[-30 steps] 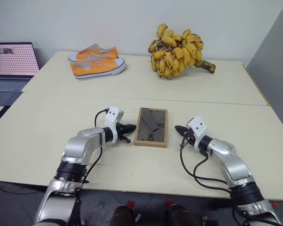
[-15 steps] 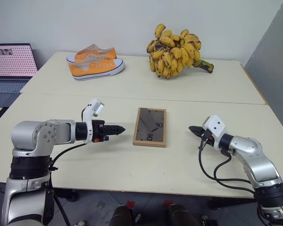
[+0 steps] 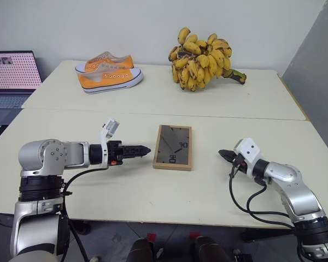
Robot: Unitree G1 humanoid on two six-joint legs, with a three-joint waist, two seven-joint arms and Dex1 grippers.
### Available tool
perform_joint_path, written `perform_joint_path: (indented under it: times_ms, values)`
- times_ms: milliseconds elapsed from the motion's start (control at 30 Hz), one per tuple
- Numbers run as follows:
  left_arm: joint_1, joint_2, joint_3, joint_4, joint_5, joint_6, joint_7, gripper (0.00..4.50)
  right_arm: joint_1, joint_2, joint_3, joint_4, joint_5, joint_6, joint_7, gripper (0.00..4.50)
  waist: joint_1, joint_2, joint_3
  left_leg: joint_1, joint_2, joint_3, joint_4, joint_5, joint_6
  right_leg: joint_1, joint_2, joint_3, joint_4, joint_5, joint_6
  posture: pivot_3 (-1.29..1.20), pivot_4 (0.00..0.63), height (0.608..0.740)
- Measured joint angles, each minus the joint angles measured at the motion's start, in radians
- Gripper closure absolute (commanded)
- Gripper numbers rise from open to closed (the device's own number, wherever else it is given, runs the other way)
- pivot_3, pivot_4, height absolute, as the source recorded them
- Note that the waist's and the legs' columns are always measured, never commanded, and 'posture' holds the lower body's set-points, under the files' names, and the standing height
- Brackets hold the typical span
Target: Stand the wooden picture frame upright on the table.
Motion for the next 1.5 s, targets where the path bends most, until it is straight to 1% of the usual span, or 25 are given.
perform_joint_path:
  times_ms: [133,333,367,567,767,867,967,1133,1367,1400,1467,1500]
  values:
    - [-0.019,-0.018,-0.037,0.045,0.02,0.0,0.005,1.19,-0.003,0.025,0.001,0.015,-0.016,-0.01,-0.02,4.5,0.0,0.0,0.0,0.0,0.0,0.0,0.0,0.0,0.0,0.0,0.0,0.0,0.0,0.0,0.0,0.0,0.15,0.74]
    - [-0.073,-0.09,-0.099,0.17,0.083,-0.055,0.016,1.19,-0.048,0.095,0.023,0.104,-0.049,-0.045,-0.064,4.5,0.0,0.0,0.0,0.001,0.0,0.0,0.0,0.0,0.0,0.0,0.0,0.0,0.0,0.0,0.0,0.0,0.15,0.74]
    - [-0.093,-0.109,-0.104,0.209,0.096,-0.078,0.013,1.19,-0.055,0.109,0.038,0.127,-0.064,-0.061,-0.073,4.5,0.0,0.0,0.0,0.001,0.0,0.0,0.0,0.0,0.0,0.0,0.0,0.0,0.0,0.0,0.0,0.0,0.15,0.74]
    - [-0.13,-0.134,-0.115,0.296,0.124,-0.129,-0.009,1.19,-0.085,0.159,0.061,0.222,-0.101,-0.098,-0.112,4.5,0.002,0.0,0.0,0.002,0.0,0.0,0.001,0.0,0.0,0.002,0.0,0.0,0.001,0.0,0.0,0.0,0.15,0.74]
    - [-0.143,-0.151,-0.118,0.313,0.141,-0.148,-0.012,1.19,-0.105,0.247,0.086,0.239,-0.11,-0.093,-0.158,4.5,0.002,0.001,-0.001,0.003,0.0,0.0,0.0,0.0,-0.001,0.003,0.0,0.0,0.001,0.0,0.0,0.0,0.15,0.74]
    - [-0.151,-0.156,-0.123,0.316,0.148,-0.149,-0.021,1.19,-0.106,0.3,0.128,0.205,-0.111,-0.064,-0.167,4.5,0.003,0.001,-0.001,0.003,0.0,0.0,0.0,0.0,-0.001,0.003,0.0,0.0,0.001,0.0,0.0,0.0,0.15,0.74]
    - [-0.155,-0.158,-0.124,0.319,0.153,-0.149,-0.027,1.19,-0.112,0.33,0.137,0.189,-0.111,-0.033,-0.181,4.5,0.004,0.001,-0.001,0.003,0.0,0.0,0.0,0.001,-0.001,0.003,0.0,0.0,0.001,0.0,0.0,0.0,0.15,0.74]
    - [-0.166,-0.159,-0.123,0.34,0.157,-0.148,-0.03,1.19,-0.125,0.368,0.154,0.176,-0.113,-0.004,-0.209,4.5,0.003,0.001,-0.001,0.002,0.0,-0.001,0.0,0.001,-0.001,0.003,0.0,-0.001,0.001,0.0,0.0,0.0,0.15,0.74]
    - [-0.167,-0.163,-0.115,0.341,0.158,-0.141,-0.03,1.19,-0.137,0.376,0.156,0.176,-0.113,0.004,-0.217,4.5,0.003,0.001,-0.001,0.002,0.0,-0.001,0.0,0.001,-0.001,0.002,0.0,0.0,0.001,0.0,0.0,0.0,0.15,0.74]
    - [-0.167,-0.163,-0.114,0.341,0.157,-0.14,-0.03,1.46,-0.14,0.374,0.156,0.176,-0.113,0.004,-0.217,4.5,0.003,0.001,-0.001,0.002,0.0,-0.001,0.0,0.001,-0.001,0.002,0.0,0.0,0.001,0.0,0.0,0.0,0.15,0.74]
    - [-0.167,-0.164,-0.109,0.344,0.157,-0.139,-0.028,1.62,-0.146,0.371,0.155,0.176,-0.113,0.004,-0.218,4.5,0.003,0.001,-0.001,0.002,0.0,-0.001,0.0,0.001,-0.001,0.002,0.0,0.0,0.001,0.0,0.0,0.0,0.15,0.74]
    - [-0.166,-0.167,-0.104,0.352,0.157,-0.139,-0.027,1.84,-0.148,0.369,0.154,0.176,-0.112,0.004,-0.218,4.5,0.003,0.001,-0.001,0.002,0.0,-0.001,0.0,0.001,-0.001,0.002,0.0,0.0,0.001,0.0,0.0,0.0,0.15,0.74]
